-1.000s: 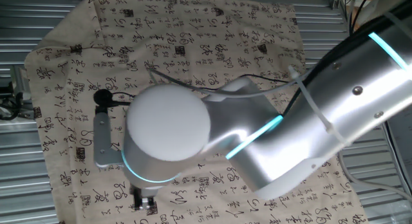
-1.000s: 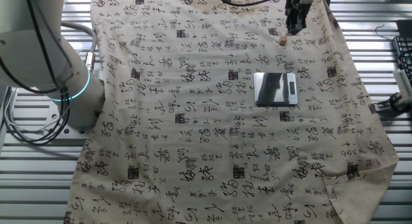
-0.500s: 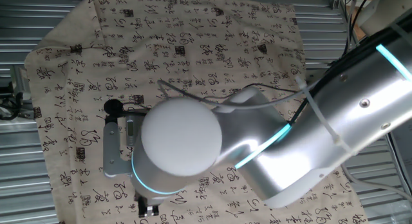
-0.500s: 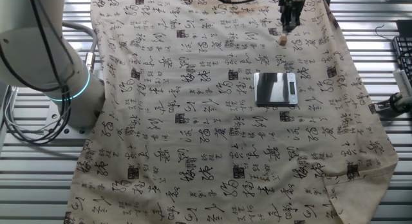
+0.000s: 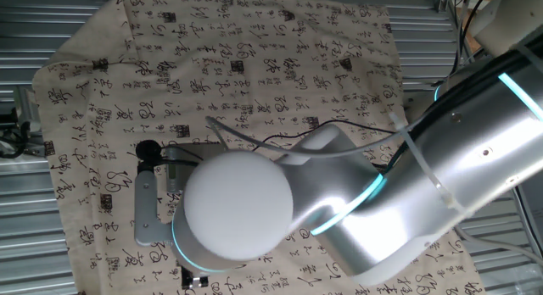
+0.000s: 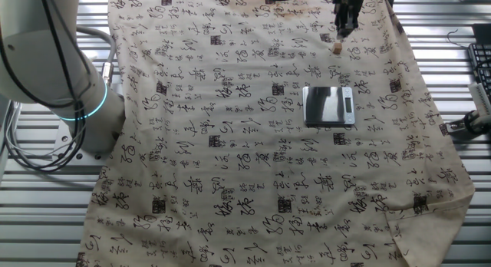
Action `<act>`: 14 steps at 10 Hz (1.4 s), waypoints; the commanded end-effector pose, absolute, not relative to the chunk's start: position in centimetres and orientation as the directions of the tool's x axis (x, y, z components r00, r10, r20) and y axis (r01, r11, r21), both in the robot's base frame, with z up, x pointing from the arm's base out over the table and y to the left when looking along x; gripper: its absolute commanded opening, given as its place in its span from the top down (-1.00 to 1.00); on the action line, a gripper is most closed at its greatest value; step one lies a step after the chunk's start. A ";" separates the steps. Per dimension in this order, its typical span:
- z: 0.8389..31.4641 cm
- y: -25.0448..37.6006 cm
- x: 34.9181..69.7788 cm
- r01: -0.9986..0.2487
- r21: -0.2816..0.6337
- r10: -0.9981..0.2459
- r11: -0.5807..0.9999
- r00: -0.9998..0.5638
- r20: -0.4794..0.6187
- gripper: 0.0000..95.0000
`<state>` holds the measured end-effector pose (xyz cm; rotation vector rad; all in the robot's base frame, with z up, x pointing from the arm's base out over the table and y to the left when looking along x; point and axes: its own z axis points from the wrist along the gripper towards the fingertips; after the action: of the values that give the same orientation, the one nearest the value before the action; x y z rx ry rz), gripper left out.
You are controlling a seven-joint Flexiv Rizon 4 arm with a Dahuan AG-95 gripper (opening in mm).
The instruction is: Place the block on the scale
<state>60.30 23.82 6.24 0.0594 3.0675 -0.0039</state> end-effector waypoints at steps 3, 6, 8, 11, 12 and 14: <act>6.0 23.8 60.4 0.051 -0.008 0.050 0.999 -0.997 -0.064 0.60; 5.3 23.8 60.4 0.050 -0.004 0.050 0.999 -0.997 -0.065 0.60; 5.0 23.8 60.4 0.049 -0.004 0.049 0.999 -0.997 -0.065 1.00; 4.4 23.8 60.4 0.047 -0.004 0.047 0.999 -0.996 -0.070 1.00; 4.4 23.8 60.4 0.047 -0.004 0.047 0.999 -0.996 -0.070 1.00; 4.3 23.8 60.4 0.039 -0.001 0.039 0.999 -0.997 -0.071 0.60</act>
<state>60.37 23.76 4.37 0.0552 3.0700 -0.0034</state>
